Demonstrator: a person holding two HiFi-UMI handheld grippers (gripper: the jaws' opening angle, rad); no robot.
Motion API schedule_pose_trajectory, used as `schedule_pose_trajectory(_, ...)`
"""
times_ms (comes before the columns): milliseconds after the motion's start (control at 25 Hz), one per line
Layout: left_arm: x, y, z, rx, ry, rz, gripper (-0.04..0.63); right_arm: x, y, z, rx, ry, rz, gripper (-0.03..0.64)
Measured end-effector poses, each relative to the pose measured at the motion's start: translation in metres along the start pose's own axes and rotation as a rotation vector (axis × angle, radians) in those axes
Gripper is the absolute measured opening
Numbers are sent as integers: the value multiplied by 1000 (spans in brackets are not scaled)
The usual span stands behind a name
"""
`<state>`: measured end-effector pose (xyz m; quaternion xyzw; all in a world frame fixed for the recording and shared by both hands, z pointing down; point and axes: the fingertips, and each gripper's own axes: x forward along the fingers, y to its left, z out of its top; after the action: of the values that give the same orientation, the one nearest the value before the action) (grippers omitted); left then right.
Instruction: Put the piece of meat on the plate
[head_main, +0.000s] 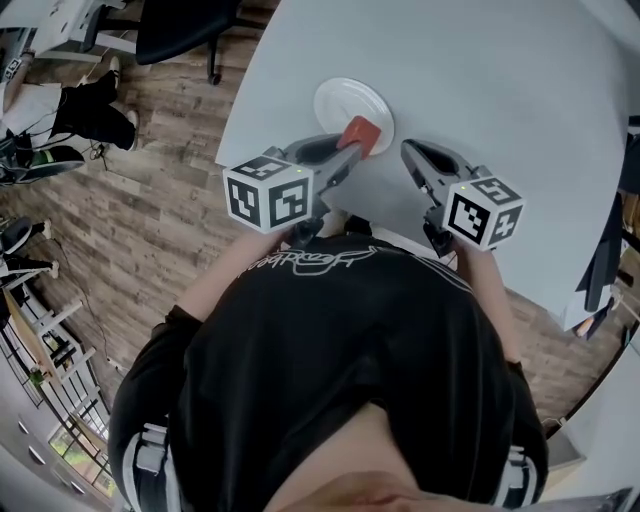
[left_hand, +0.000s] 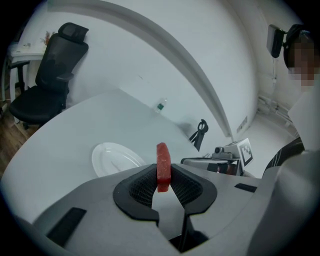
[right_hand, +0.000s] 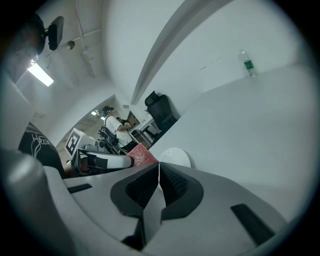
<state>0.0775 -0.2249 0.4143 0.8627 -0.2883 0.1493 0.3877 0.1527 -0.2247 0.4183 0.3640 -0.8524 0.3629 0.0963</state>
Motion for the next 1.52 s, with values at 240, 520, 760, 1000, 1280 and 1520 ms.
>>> schedule_pose_trajectory(240, 14, 13, 2, 10, 2, 6, 84, 8, -14, 3, 8, 24, 7, 11)
schedule_pose_trajectory(520, 29, 33, -2, 13, 15, 17, 85, 25, -28, -4, 21, 56, 9, 11)
schedule_pose_trajectory(760, 38, 40, -8, 46, 27, 20, 86, 30, -35, -10, 32, 72, 11, 11)
schedule_pose_trajectory(1000, 46, 52, -15, 67, 50, 35, 86, 31, -39, -15, 41, 81, 7, 11)
schedule_pose_trajectory(1280, 51, 57, -17, 90, 47, 14, 86, 33, -41, -15, 43, 88, 0, 11)
schedule_pose_trajectory(1520, 53, 59, -23, 98, 50, 11, 86, 31, -44, -17, 47, 90, -5, 11)
